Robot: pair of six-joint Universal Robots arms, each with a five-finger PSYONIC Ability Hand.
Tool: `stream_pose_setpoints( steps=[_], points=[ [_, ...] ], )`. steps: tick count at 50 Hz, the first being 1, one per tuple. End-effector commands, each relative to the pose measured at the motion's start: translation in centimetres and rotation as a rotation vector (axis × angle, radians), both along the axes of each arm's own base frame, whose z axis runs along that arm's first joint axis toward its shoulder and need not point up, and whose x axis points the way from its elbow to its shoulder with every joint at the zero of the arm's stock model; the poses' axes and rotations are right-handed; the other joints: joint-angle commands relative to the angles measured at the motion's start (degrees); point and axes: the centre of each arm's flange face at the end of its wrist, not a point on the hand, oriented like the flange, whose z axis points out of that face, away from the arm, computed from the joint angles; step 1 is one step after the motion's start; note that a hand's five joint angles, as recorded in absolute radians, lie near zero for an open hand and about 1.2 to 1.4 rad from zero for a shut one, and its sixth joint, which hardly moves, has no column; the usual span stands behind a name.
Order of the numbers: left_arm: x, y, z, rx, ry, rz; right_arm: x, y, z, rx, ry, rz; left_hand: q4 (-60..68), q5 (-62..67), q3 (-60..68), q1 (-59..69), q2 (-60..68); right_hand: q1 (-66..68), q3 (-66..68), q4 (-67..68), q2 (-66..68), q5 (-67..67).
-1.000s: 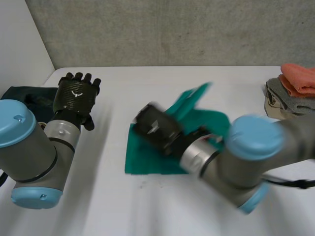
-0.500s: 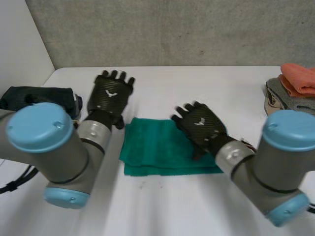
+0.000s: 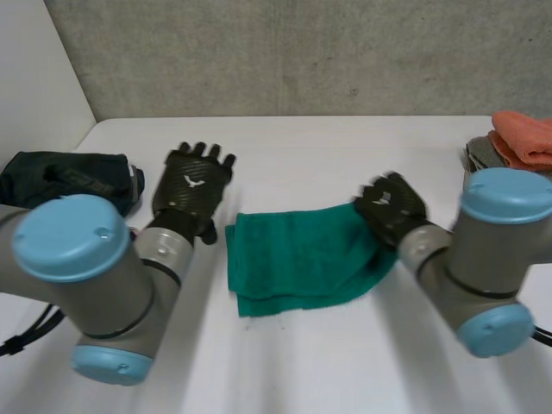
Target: Fold the laundry.
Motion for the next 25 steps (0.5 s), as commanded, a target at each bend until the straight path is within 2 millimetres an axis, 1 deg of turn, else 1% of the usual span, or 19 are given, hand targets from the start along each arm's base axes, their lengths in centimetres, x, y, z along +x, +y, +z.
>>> stream_pose_setpoints(
  steps=[1,2,3,6,7,10,11,14,15,17,18,20,21,22,23,25],
  points=[
    [2.9,-0.5,1.4,-0.019,0.009,0.078,8.2,7.5,-0.5,-0.221,0.013,0.409,-1.79,-2.7,-2.34,-0.95,-1.87,21.77,12.11,11.8,12.28,14.92],
    [3.1,-0.6,1.4,-0.019,0.009,0.086,8.8,8.3,-0.9,-0.241,0.021,0.452,-1.79,-2.7,-2.34,-0.95,-1.87,21.77,12.11,11.8,12.28,14.92],
    [3.3,-0.7,1.4,-0.019,0.009,0.092,9.7,9.8,-1.9,-0.262,0.041,0.534,-1.79,-2.7,-2.34,-0.95,-1.87,21.77,12.11,11.8,12.28,14.92],
    [3.7,-0.8,1.5,-0.02,0.01,0.104,10.3,11.3,-3.6,-0.254,0.074,0.616,-1.79,-2.7,-2.34,-0.95,-1.87,21.77,12.11,11.8,12.28,14.92],
    [3.7,-0.8,1.4,-0.017,0.01,0.106,10.5,11.5,-4.1,-0.249,0.081,0.63,-1.79,-2.7,-2.34,-0.95,-1.87,4.68,-4.98,-5.29,-4.81,-2.17],
    [3.7,-1.0,1.6,-0.019,0.011,0.107,10.6,10.7,-3.7,-0.235,0.055,0.572,-1.79,-2.7,-2.34,-0.95,-1.87,-26.84,-36.5,-36.81,-36.33,-33.69],
    [3.7,-1.1,1.6,-0.022,0.014,0.109,10.6,9.7,-2.8,-0.202,0.005,0.468,-1.79,-2.7,-2.34,-0.95,-1.87,-48.23,-57.89,-58.2,-57.72,-55.08],
    [3.4,-1.2,2.0,-0.031,0.032,0.103,9.9,8.1,-1.8,-0.099,-0.125,0.308,-1.79,-2.7,-2.34,-0.95,-1.87,-48.23,-57.89,-58.2,-57.72,-55.08],
    [3.2,-1.3,2.3,-0.036,0.042,0.1,9.3,7.4,-0.9,-0.019,-0.237,0.223,-1.79,-2.7,-2.34,-0.95,-1.87,-48.23,-57.89,-58.2,-57.72,-55.08],
    [2.6,-1.6,2.8,-0.043,0.08,0.088,8.7,7.2,0.7,0.059,-0.353,0.187,-1.79,-2.7,-2.34,-0.95,-1.87,-48.23,-57.89,-58.2,-57.72,-55.08],
    [1.9,-1.7,3.1,-0.039,0.115,0.072,8.0,7.2,2.5,0.148,-0.463,0.173,-1.79,-2.7,-2.34,-0.95,-1.87,-48.23,-57.89,-58.2,-57.72,-55.08],
    [1.2,-1.6,3.2,-0.03,0.149,0.049,7.3,7.0,3.7,0.221,-0.54,0.161,-1.79,-2.7,-2.34,-0.95,-1.87,-48.23,-57.89,-58.2,-57.72,-55.08],
    [0.6,-1.5,3.2,-0.023,0.168,0.033,6.1,6.1,4.6,0.287,-0.599,0.128,-1.79,-2.7,-2.34,-0.95,-1.87,-48.23,-57.89,-58.2,-57.72,-55.08],
    [-0.5,-1.0,3.2,-0.001,0.201,0.001,5.5,5.5,4.8,0.315,-0.618,0.107,-1.79,-2.7,-2.34,-0.95,-1.87,-48.23,-57.89,-58.2,-57.72,-55.08],
    [-1.0,-0.8,3.1,0.011,0.216,-0.017,4.9,4.9,4.9,0.34,-0.632,0.086,-1.79,-2.7,-2.34,-0.95,-1.87,-48.23,-57.89,-58.2,-57.72,-55.08],
    [-2.6,-0.3,2.1,0.07,0.237,-0.053,3.5,3.4,4.5,0.397,-0.624,0.033,-1.79,-2.7,-2.34,-0.95,-1.87,-48.23,-57.89,-58.2,-57.72,-55.08]
  ],
)
